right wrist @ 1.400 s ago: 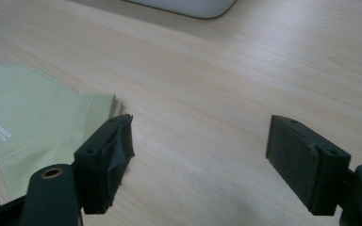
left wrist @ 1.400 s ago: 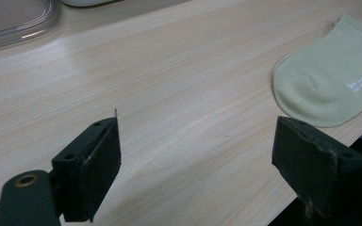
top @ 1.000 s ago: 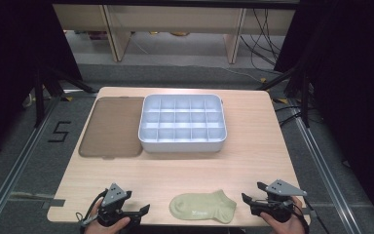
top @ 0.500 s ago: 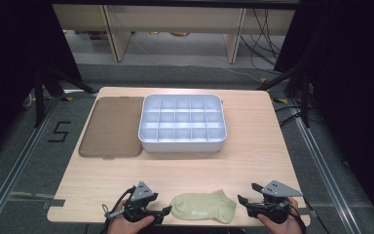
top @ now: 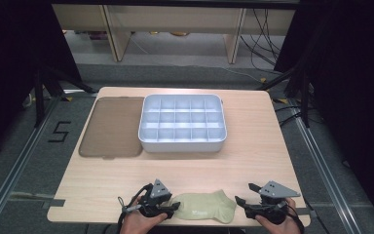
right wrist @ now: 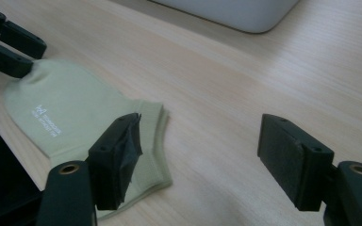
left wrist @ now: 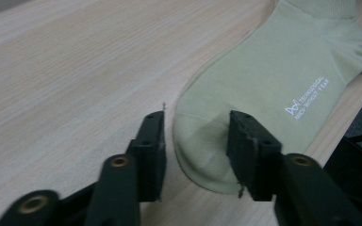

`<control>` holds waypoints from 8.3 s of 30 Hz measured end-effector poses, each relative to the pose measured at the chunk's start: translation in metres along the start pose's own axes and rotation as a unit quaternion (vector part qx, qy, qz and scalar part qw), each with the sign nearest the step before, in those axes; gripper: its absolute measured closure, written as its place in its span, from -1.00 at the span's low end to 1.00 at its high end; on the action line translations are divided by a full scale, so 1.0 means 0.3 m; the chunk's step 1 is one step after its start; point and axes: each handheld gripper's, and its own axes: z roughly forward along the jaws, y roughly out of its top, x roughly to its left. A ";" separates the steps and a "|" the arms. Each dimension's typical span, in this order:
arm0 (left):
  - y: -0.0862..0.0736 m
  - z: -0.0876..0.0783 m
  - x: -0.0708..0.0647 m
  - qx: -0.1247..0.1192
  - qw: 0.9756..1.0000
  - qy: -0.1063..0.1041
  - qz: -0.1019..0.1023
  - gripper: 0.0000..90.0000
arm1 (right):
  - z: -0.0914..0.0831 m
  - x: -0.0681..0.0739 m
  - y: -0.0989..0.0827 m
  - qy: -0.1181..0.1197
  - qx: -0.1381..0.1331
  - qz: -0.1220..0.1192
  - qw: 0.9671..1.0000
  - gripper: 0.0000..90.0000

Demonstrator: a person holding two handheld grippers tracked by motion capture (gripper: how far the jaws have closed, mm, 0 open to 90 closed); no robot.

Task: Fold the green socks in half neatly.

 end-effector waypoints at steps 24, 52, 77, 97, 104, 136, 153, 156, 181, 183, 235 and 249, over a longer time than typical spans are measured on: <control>0.033 -0.021 0.016 -0.033 0.999 -0.017 -0.006 0.88 | 0.039 0.076 0.021 0.075 -0.004 -0.059 0.995 0.63; 0.026 -0.070 0.108 -0.044 0.998 0.012 -0.031 0.88 | 0.344 0.185 0.155 0.112 0.067 -0.127 0.983 1.00; 0.032 -0.121 0.131 -0.032 0.999 0.023 -0.024 0.88 | 0.382 0.223 0.218 0.151 0.039 -0.130 0.979 1.00; 0.129 -0.125 0.086 -0.048 0.999 -0.007 -0.012 0.87 | 0.385 0.265 0.144 0.182 0.075 -0.154 0.968 1.00; 0.158 -0.107 0.065 -0.040 0.999 -0.015 0.001 0.87 | 0.310 0.219 0.164 0.163 0.049 -0.134 0.976 0.99; 0.269 0.062 -0.053 -0.012 0.999 -0.025 0.037 0.84 | 0.235 0.083 0.083 0.120 0.083 -0.107 0.984 1.00; 0.286 0.136 -0.089 -0.022 0.997 -0.073 0.032 0.67 | 0.163 0.012 0.096 0.105 0.042 -0.067 0.991 0.99; 0.291 0.128 -0.089 -0.033 0.996 -0.086 0.018 0.45 | 0.146 -0.005 0.089 0.098 0.040 -0.060 0.993 0.99; 0.146 0.098 -0.008 -0.008 0.998 -0.057 0.038 0.80 | 0.208 0.127 0.173 0.145 0.019 -0.101 0.984 0.96; 0.141 0.110 -0.011 0.001 0.997 -0.051 0.049 0.80 | 0.230 0.137 0.166 0.146 0.033 -0.111 0.983 0.96; 0.201 0.096 0.033 -0.018 0.999 -0.035 0.033 0.64 | 0.234 0.066 0.157 0.109 0.044 -0.093 0.989 0.97; 0.129 0.064 -0.010 0.033 0.998 -0.036 -0.047 -0.18 | 0.207 0.071 0.139 0.122 0.043 -0.096 0.987 0.92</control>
